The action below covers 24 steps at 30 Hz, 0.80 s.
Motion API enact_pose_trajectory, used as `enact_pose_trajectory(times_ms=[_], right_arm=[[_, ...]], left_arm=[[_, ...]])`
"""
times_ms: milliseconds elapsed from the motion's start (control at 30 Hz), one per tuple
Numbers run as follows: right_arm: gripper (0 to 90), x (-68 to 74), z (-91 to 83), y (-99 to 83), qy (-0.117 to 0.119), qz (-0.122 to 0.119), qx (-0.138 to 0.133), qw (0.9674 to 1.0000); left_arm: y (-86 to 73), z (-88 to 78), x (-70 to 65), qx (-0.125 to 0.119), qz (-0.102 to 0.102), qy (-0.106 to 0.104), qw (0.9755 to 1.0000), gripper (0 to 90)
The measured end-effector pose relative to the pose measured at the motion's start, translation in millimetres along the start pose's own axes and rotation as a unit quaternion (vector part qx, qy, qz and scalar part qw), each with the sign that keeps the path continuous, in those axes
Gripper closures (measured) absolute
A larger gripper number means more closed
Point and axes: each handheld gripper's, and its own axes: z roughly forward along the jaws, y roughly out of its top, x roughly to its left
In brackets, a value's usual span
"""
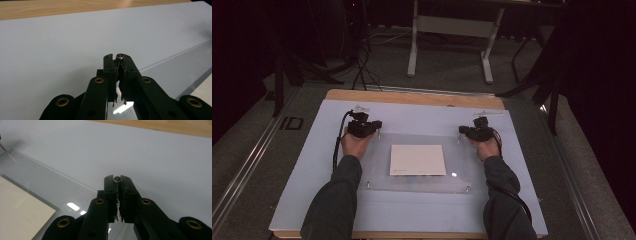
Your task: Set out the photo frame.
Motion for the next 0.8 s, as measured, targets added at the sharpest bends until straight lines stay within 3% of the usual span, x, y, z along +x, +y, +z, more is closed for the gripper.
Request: enact_pose_trajectory(times_ms=[133, 267, 500, 600, 700, 733, 800], right_arm=[[84.9, -2.7, 1.5, 3.7, 0.004, 0.011, 0.009, 0.9999], [85.1, -6.4, 4.9, 10.6, 0.007, 0.031, 0.024, 0.9992], [85.3, -9.2, 9.8, 12.9, 0.005, 0.055, 0.017, 0.9983], [84.9, -7.5, 10.1, 13.3, -0.003, 0.047, 0.019, 0.9987], [83.4, -2.0, 8.9, 13.0, -0.024, 0.017, 0.024, 0.9993], [83.4, -2.0, 8.9, 13.0, -0.024, 0.017, 0.024, 0.9993], [79.3, 4.6, 4.0, 9.4, -0.043, -0.021, 0.024, 0.9986]], left_arm=[[0.5, 2.6, 2.7, -0.003, -0.008, -0.006, 0.9999, 84.7], [1.7, 8.0, 5.6, -0.008, -0.028, -0.006, 0.9996, 84.9], [5.6, 15.1, 6.6, -0.006, -0.056, 0.004, 0.9984, 85.1], [7.7, 15.7, 6.4, 0.002, -0.057, 0.007, 0.9983, 85.1], [9.2, 16.6, 6.3, 0.006, -0.064, 0.01, 0.9979, 85.1], [9.2, 16.6, 6.3, 0.006, -0.064, 0.01, 0.9979, 85.1], [8.4, 16.5, 6.8, 0.004, -0.063, 0.008, 0.998, 85.1]])
